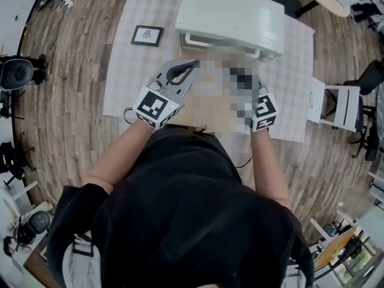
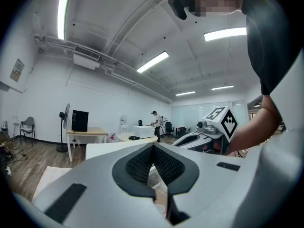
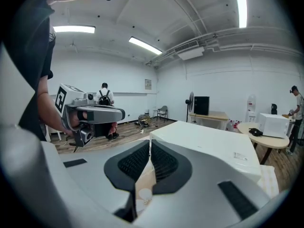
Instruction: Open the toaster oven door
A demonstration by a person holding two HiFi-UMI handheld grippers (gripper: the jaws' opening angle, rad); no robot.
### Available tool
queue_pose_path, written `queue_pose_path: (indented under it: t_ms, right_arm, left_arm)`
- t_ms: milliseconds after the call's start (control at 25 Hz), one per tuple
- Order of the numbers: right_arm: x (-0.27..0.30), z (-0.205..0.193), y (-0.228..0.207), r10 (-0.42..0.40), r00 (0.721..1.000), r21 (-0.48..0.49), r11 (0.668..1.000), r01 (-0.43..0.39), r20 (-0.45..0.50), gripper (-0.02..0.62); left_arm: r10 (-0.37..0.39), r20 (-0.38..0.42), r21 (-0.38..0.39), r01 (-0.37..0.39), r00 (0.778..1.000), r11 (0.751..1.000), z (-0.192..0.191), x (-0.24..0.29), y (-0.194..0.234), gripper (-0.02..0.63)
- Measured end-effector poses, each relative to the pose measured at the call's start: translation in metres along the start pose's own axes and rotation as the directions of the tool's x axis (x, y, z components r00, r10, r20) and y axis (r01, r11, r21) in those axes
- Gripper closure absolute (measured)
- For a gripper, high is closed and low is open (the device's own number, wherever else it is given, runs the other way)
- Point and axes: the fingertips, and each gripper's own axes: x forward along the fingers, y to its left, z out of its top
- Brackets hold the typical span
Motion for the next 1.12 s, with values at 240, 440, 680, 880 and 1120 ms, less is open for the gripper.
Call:
queue_pose_path:
  t_ms: [240, 440, 680, 880, 1120]
  right_arm:
    - [0.009, -0.015, -0.016, 0.065, 0.993, -0.063, 0.995, -0.072, -0.101, 0.552]
    - [0.029, -0.033, -0.029, 0.104, 0.966, -0.13, 0.982, -0.137, -0.235, 0.509]
    - [0.05, -0.047, -0.051, 0.102, 0.928, -0.22, 0.957, -0.19, -0.358, 0.488]
    - [0.065, -0.063, -0.066, 0.079, 0.887, -0.286, 0.93, -0.229, -0.454, 0.474]
    - [0.08, -0.083, -0.073, 0.06, 0.817, -0.321, 0.901, -0.292, -0.574, 0.437]
  left_arm:
    - [0.053, -0.006, -0.008, -0.053, 0.999, 0.999, -0.002, 0.007, -0.008, 0.592]
    - [0.074, -0.001, -0.011, -0.074, 0.997, 0.997, -0.008, 0.01, -0.008, 0.592]
    - [0.095, 0.014, 0.018, -0.095, 0.995, 0.995, -0.009, 0.014, -0.004, 0.592]
    - [0.103, 0.017, 0.02, -0.103, 0.995, 0.994, -0.009, 0.016, 0.002, 0.592]
    - [0.107, 0.017, 0.001, -0.107, 0.994, 0.994, -0.01, 0.014, 0.007, 0.592]
